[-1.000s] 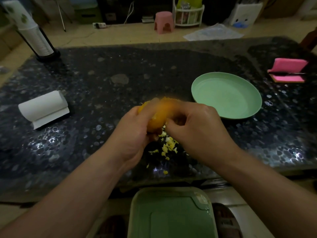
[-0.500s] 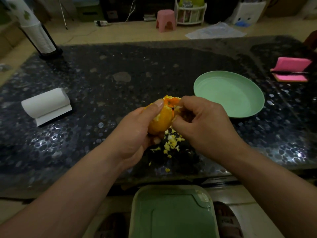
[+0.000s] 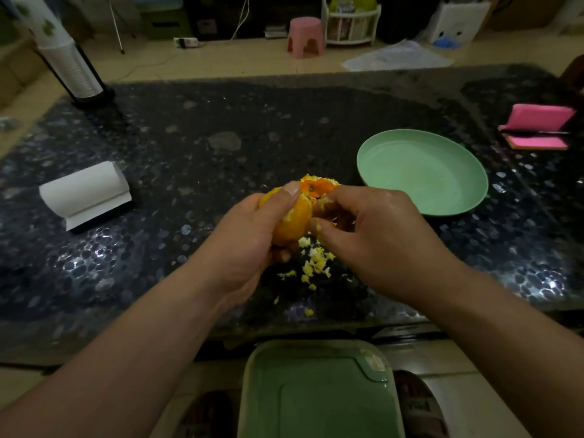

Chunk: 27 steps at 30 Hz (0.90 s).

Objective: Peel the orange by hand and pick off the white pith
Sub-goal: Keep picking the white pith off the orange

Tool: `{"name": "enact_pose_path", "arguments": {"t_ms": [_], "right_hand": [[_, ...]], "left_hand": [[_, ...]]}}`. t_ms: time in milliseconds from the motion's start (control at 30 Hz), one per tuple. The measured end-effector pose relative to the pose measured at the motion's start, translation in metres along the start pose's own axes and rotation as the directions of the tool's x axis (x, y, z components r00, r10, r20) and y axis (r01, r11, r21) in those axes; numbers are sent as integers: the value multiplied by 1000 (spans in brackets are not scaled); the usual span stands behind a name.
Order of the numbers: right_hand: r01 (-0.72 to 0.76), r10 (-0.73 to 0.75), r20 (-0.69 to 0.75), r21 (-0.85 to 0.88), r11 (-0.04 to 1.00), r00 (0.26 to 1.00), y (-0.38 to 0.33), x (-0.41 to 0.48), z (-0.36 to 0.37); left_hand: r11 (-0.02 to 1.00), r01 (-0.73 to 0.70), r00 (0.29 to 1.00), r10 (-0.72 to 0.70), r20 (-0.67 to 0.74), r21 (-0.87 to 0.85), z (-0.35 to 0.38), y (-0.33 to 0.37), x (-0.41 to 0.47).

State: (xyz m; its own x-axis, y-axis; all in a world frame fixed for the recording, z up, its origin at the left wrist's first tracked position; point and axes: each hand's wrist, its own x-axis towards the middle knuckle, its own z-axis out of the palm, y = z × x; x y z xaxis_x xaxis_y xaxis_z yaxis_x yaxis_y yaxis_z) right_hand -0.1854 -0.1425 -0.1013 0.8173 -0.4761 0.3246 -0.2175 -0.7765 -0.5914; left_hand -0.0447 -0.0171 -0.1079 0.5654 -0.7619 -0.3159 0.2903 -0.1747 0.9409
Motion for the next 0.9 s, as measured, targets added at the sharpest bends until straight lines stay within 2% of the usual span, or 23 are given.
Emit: {"name": "enact_pose_path", "arguments": {"t_ms": [200, 367, 667, 800, 900], "right_hand": [[4, -5, -20, -53, 999, 1000, -3, 0, 2], [-4, 1, -54, -59, 998, 999, -7, 0, 4], [-12, 5, -70, -97, 995, 998, -12, -1, 4], [-27, 23, -54, -70, 997, 998, -9, -1, 1], [-74, 74, 6, 17, 997, 997, -7, -1, -6]], "left_hand": [[993, -54, 999, 52, 15, 109, 0, -4, 0], [989, -90, 994, 83, 69, 120, 0, -3, -1], [987, -89, 994, 79, 81, 132, -2, -5, -1], [998, -50, 996, 46, 83, 49, -1, -3, -1], [998, 1, 995, 5, 96, -56, -2, 1, -2]]}}
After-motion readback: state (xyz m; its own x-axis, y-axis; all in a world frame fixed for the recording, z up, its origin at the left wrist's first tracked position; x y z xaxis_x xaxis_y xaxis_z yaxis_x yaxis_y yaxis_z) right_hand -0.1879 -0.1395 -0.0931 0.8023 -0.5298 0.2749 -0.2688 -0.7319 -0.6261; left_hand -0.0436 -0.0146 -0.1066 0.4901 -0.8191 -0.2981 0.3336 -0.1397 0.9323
